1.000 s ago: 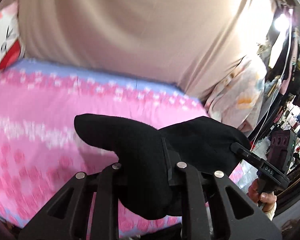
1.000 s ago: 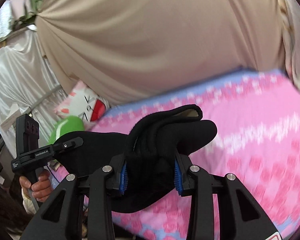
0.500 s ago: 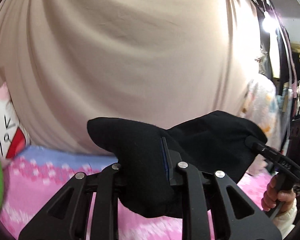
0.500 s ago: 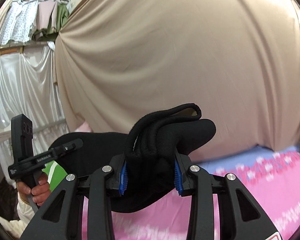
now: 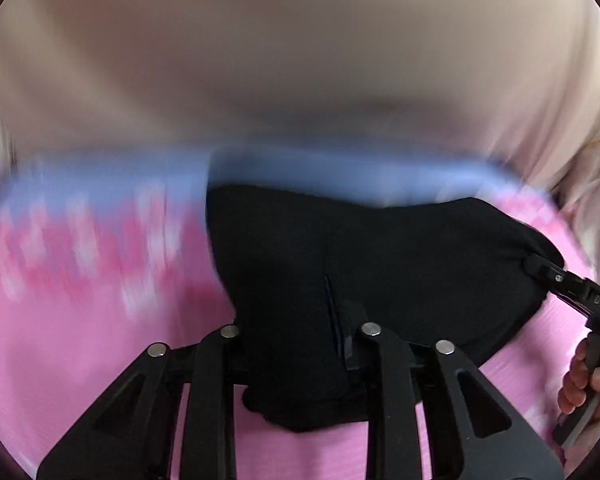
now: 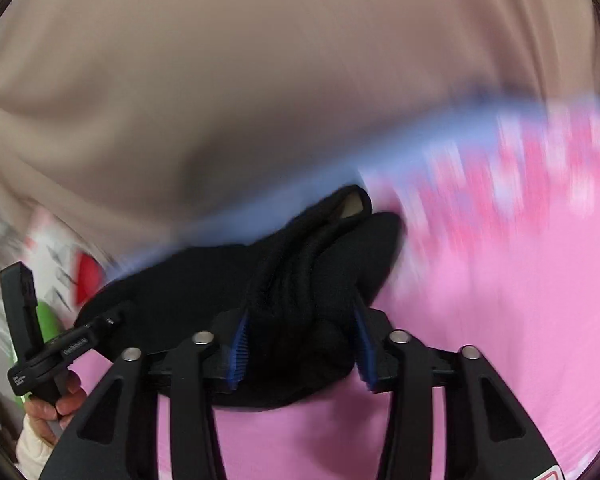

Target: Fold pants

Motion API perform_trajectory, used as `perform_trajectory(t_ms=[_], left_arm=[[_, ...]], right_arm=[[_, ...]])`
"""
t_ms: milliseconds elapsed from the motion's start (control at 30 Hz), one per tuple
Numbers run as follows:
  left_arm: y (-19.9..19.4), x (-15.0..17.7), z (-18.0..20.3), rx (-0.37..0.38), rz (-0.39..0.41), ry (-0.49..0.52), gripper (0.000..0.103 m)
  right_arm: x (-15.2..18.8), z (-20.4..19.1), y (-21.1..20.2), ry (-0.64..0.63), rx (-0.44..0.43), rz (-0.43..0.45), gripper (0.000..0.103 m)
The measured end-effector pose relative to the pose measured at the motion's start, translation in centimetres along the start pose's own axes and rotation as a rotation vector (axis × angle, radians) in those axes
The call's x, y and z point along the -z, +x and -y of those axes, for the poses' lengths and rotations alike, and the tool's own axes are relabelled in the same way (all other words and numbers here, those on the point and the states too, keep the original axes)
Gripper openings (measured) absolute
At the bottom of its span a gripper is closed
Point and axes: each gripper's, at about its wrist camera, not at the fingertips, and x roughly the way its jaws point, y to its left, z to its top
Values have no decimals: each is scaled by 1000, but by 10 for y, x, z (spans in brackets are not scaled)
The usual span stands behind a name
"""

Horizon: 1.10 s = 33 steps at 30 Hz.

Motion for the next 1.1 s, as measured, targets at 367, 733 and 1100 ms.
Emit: perform_trajectory(t_ms=[367,733,1100], left_arm=[[-87,-21,6,-96,180,-32,83],[-30,23,-7,-169,-24,-113,85],[-22,34,-29,29,-61,-236,26]], right_arm=[[-56,-67,-32,-229,-41,100,25],[-32,-55,-26,-246,65,21,12],[10,9,-16,22,-47,-132,40]])
